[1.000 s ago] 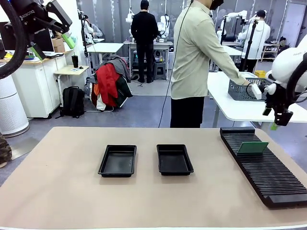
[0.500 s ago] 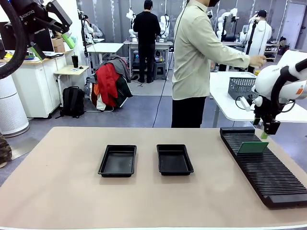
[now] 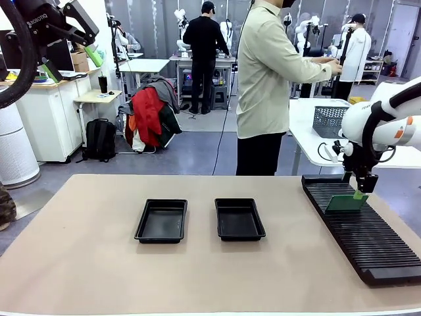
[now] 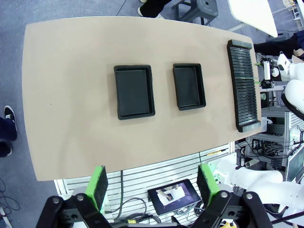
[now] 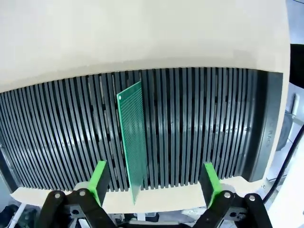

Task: Inspect and transfer BCBs to ESD trays.
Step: Pick up the Blank PCB from the PCB Rack and place it in the left ESD tray.

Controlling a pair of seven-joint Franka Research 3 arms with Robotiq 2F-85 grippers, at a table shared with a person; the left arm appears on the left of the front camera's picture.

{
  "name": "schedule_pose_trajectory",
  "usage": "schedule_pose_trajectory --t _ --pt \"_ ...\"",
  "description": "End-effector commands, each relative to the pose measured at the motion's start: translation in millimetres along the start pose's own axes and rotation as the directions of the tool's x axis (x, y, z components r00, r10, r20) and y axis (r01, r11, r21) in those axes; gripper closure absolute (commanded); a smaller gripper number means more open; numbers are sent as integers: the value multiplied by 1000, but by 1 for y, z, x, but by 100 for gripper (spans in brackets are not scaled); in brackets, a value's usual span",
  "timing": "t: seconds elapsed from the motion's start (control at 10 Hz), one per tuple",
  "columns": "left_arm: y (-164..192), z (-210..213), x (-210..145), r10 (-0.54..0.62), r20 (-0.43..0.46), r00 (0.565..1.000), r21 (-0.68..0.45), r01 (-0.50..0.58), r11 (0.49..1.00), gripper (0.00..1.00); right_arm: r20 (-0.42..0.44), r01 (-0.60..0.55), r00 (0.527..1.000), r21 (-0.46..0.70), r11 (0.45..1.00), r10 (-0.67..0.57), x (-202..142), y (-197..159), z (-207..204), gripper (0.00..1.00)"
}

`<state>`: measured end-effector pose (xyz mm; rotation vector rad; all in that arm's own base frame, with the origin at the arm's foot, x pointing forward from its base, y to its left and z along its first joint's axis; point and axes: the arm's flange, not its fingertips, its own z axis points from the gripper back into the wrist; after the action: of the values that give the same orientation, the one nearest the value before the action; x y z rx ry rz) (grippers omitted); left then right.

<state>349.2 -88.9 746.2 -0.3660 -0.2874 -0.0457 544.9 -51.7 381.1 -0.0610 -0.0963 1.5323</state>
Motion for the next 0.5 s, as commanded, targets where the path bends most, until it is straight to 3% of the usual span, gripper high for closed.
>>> schedule_pose_trajectory --t 0.0,0.4 --pt "0 0 0 0 -2 1000 0 0 1000 0 -10 -44 999 4 999 45 -7 -5 -7 0" --pt "0 0 0 0 -2 1000 0 0 1000 0 23 -64 998 14 998 64 -8 -2 -19 0"
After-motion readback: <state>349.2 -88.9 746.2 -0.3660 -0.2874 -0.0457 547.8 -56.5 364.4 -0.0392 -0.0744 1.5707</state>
